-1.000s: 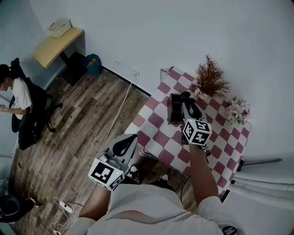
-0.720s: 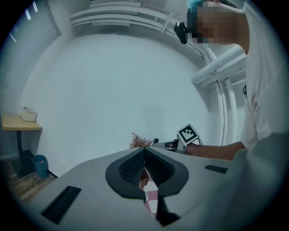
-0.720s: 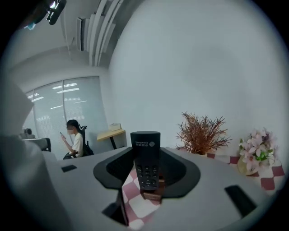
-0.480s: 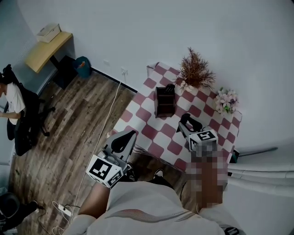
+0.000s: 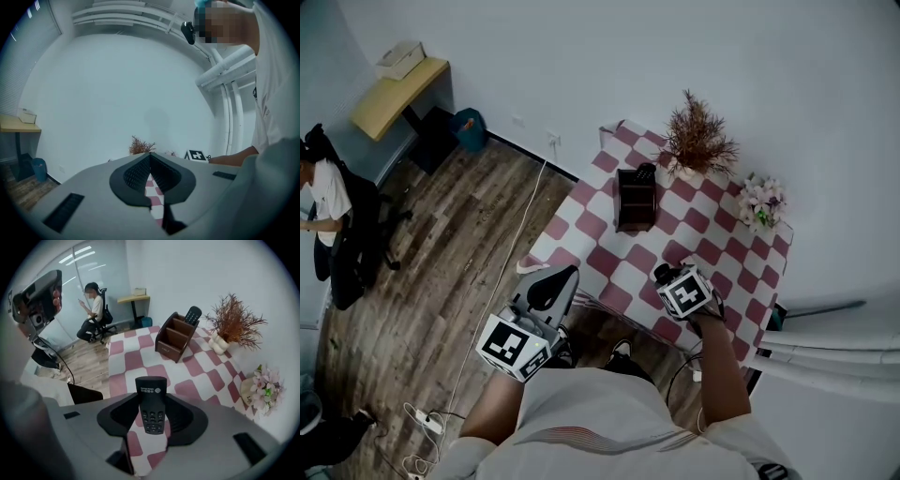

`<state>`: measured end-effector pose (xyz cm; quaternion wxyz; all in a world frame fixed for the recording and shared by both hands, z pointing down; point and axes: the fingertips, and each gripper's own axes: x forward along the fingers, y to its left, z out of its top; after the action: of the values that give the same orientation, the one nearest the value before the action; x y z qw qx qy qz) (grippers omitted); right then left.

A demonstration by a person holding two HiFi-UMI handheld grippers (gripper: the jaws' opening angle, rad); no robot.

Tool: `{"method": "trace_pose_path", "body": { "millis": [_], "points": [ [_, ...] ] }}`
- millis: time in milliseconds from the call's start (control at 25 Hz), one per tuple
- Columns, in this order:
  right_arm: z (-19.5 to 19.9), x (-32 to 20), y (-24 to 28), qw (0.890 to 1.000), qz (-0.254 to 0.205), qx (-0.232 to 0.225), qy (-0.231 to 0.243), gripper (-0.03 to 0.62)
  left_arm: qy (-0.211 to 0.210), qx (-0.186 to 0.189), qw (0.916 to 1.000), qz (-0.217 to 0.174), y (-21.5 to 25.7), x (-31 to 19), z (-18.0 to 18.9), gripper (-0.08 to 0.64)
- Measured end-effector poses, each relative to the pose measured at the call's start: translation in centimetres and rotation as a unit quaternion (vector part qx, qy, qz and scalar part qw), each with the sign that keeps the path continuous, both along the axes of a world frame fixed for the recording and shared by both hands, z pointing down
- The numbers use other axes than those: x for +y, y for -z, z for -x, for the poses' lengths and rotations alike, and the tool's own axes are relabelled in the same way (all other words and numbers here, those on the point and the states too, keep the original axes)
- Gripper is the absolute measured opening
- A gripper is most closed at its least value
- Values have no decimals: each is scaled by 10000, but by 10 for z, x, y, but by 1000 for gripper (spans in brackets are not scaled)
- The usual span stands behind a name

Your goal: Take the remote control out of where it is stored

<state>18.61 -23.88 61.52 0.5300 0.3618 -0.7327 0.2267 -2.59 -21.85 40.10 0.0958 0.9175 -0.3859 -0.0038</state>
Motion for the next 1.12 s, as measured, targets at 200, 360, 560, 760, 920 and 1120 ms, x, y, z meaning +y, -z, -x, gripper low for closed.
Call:
{"method": "trace_pose_path", "body": {
  "millis": [200,360,560,760,920,1120],
  "points": [
    [3,12,-42,9959,656,538,308,186,143,-12,9999,60,-4,2,12,8],
    [11,12,-62,9903,917,845,618,186,264,-3,9996,45,-5,3,21,8],
    [18,9,-81,9857,1113,998,782,186,396,8,9992,73,-7,5,33,8],
    [19,8,-92,9857,1094,1018,782,187,536,13,9985,88,-8,6,43,8],
    [20,8,-93,9865,960,1000,874,187,533,48,9985,118,-7,6,45,8],
    [26,6,-76,9927,683,621,780,189,446,41,9990,77,-2,6,40,8]
  ]
}}
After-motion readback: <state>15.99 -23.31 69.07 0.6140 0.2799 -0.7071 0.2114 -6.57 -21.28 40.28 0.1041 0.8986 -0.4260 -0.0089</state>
